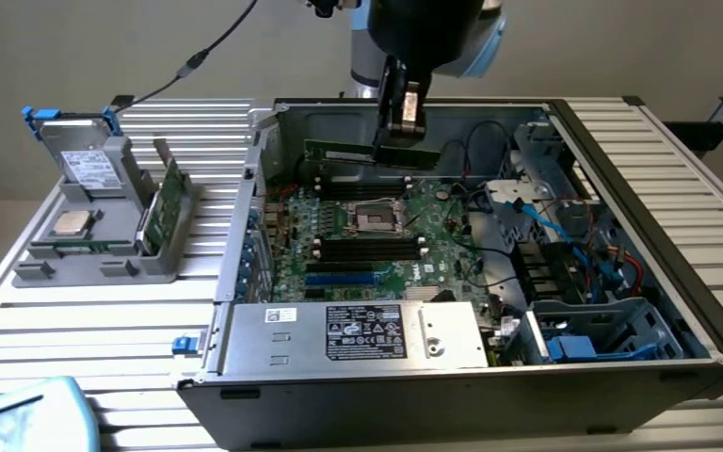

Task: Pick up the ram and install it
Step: 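Press down the ram until it locks into place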

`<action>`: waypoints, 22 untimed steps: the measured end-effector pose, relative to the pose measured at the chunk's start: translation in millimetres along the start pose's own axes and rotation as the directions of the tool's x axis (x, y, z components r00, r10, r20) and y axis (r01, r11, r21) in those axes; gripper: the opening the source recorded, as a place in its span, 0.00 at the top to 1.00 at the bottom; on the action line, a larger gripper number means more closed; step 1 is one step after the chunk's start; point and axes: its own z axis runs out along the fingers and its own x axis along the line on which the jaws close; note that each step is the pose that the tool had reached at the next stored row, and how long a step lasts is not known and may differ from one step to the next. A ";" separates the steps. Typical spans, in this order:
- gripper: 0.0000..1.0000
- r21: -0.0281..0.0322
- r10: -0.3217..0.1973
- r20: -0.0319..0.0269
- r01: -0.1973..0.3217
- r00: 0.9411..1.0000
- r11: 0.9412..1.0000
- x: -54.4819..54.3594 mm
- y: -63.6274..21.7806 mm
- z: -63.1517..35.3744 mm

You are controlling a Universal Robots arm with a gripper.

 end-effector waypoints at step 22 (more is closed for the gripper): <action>0.86 -0.007 0.001 -0.064 -0.001 0.998 1.000 -39.2 -15.6 26.3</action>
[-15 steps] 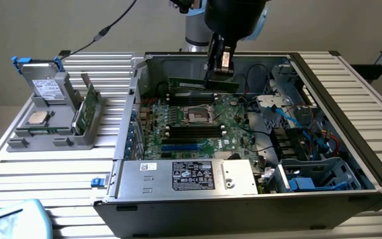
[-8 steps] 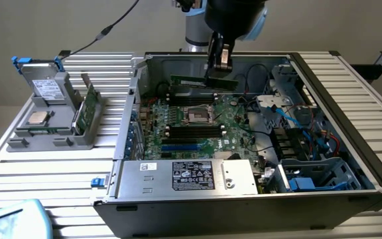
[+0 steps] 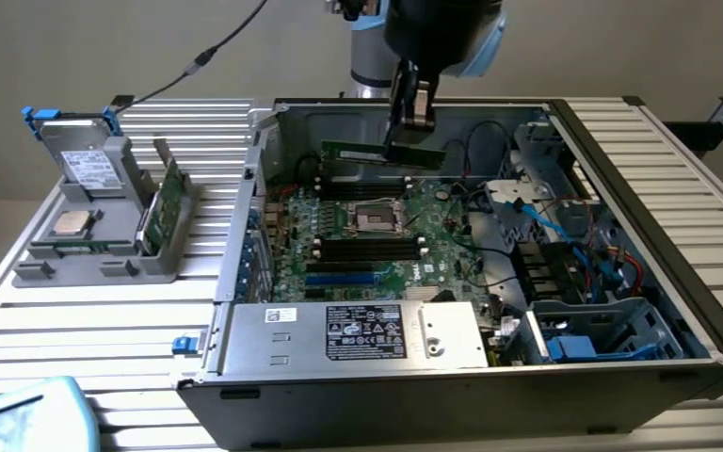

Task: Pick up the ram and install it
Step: 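Press down the ram until it locks into place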

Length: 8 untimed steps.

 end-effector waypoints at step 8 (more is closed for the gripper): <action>0.86 -0.006 -0.059 -0.019 0.059 0.998 0.998 -7.3 -0.9 12.7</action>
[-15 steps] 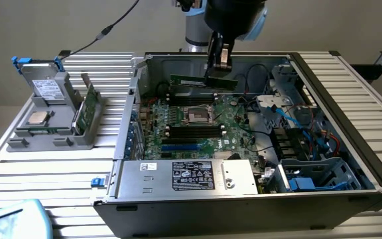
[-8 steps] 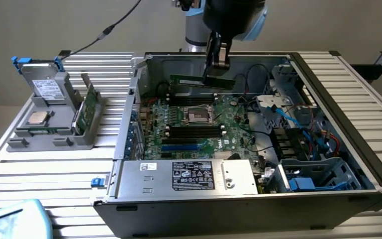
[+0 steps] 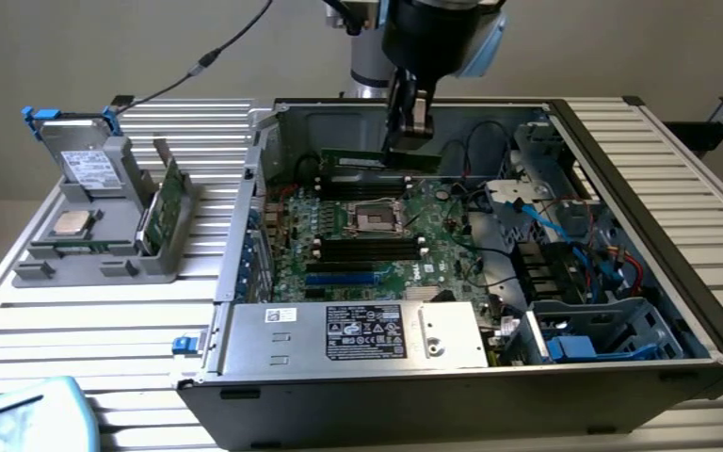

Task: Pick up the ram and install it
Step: 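Press down the ram until it locks into place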

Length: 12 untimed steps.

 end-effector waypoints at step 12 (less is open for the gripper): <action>0.86 -0.010 -0.168 -0.025 0.168 0.985 0.986 0.8 -1.9 15.9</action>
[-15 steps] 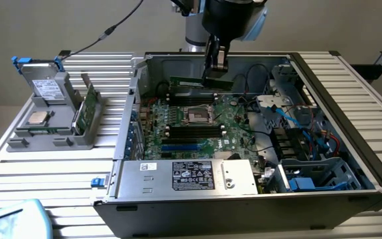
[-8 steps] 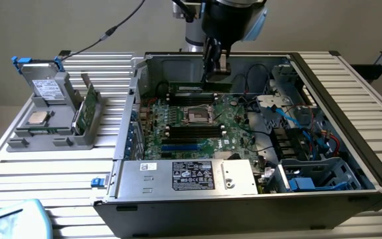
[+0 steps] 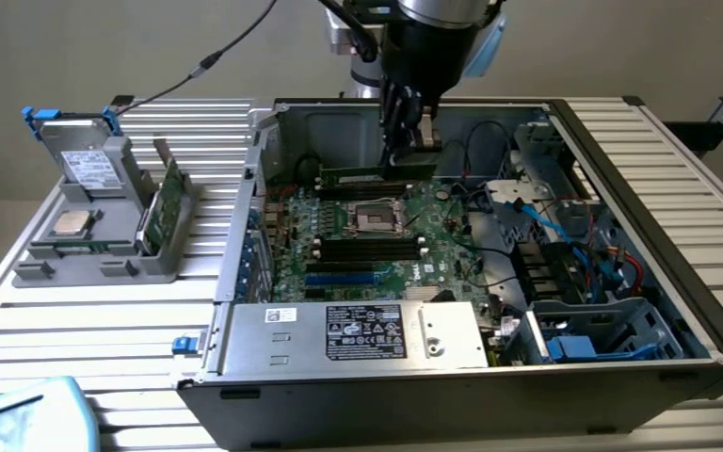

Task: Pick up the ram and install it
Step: 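Press down the ram until it locks into place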

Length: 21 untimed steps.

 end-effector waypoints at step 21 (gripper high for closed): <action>0.86 0.007 0.055 -0.003 -0.055 0.999 0.998 1.8 -3.7 36.6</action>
